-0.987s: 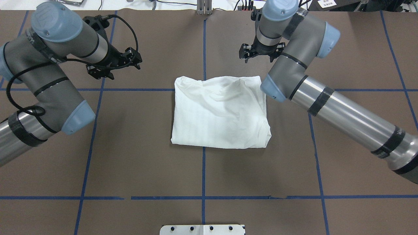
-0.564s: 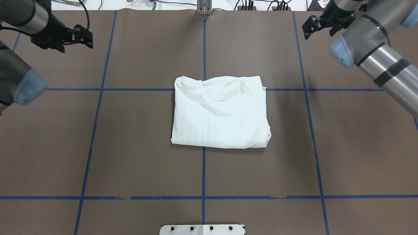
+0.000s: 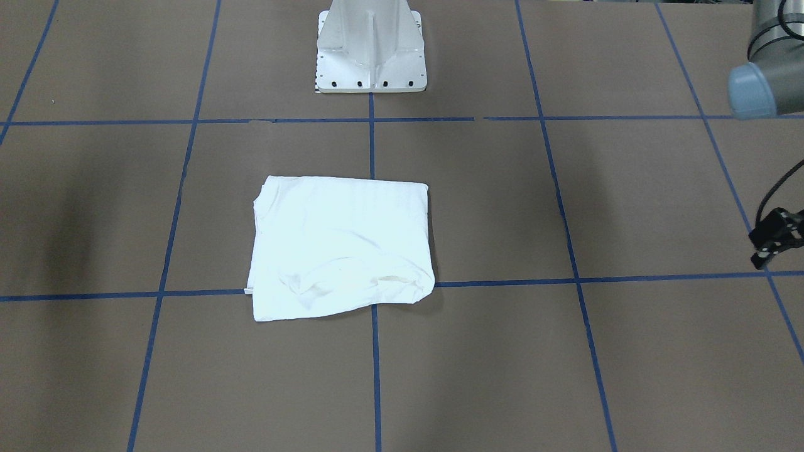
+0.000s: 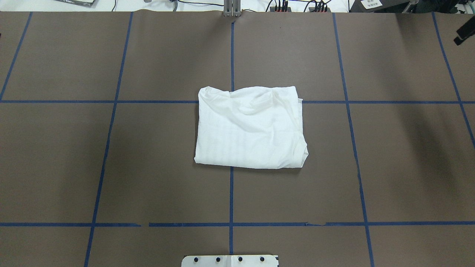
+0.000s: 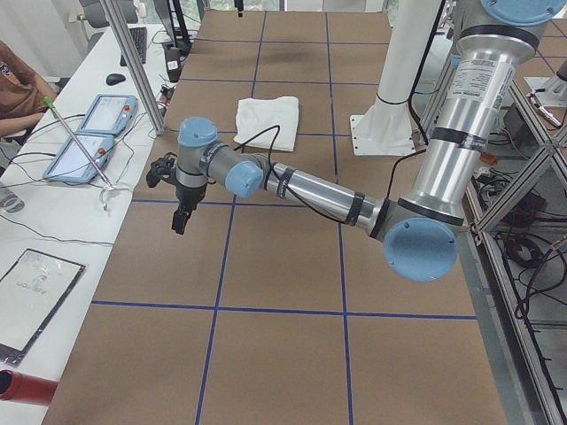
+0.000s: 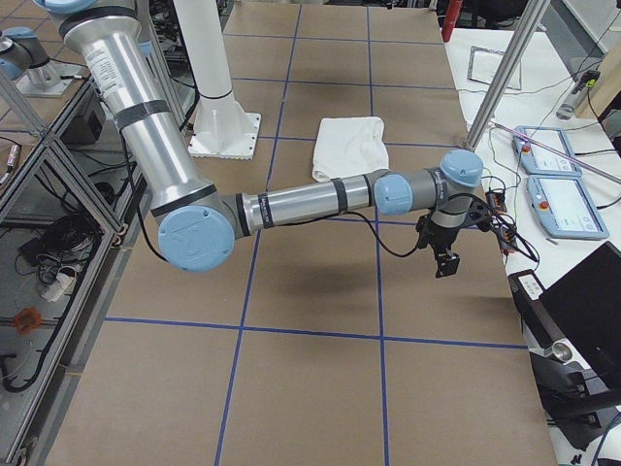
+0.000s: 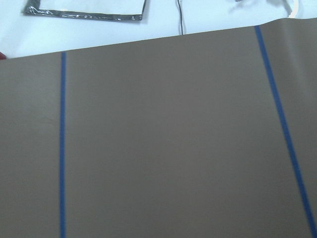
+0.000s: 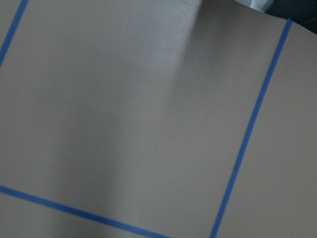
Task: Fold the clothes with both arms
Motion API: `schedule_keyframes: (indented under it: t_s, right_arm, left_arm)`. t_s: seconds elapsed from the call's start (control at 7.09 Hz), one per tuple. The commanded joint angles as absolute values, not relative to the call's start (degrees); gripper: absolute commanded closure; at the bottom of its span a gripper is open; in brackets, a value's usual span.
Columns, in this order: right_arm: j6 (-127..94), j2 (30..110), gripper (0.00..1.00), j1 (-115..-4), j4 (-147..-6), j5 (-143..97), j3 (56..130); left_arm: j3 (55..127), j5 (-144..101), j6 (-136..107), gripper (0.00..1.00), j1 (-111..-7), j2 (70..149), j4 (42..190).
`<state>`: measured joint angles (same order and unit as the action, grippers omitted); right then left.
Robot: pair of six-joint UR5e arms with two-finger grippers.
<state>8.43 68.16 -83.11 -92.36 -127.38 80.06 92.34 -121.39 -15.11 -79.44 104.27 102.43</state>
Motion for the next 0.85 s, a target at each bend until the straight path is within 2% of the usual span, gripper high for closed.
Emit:
schedule_keyframes:
  t_s: [0.0,0.28,0.7]
  right_arm:
    - [18.4,79.7,0.0,-90.4,-96.9,-129.4,86.3]
    - [18.8,86.1,0.0,-91.4,-96.1,-134.9,88.2]
    - [14.4,86.8,0.0,-92.3,-96.8,-130.0,90.4]
  left_arm:
    - [91.8,-125.4,3.9,0.01,-85.8,97.9,102.7]
    - [92.7,-128.3,10.9,0.01,-89.5,91.6,104.2]
    - [89.3,-127.1,9.8,0.01,-89.4,89.5,106.3]
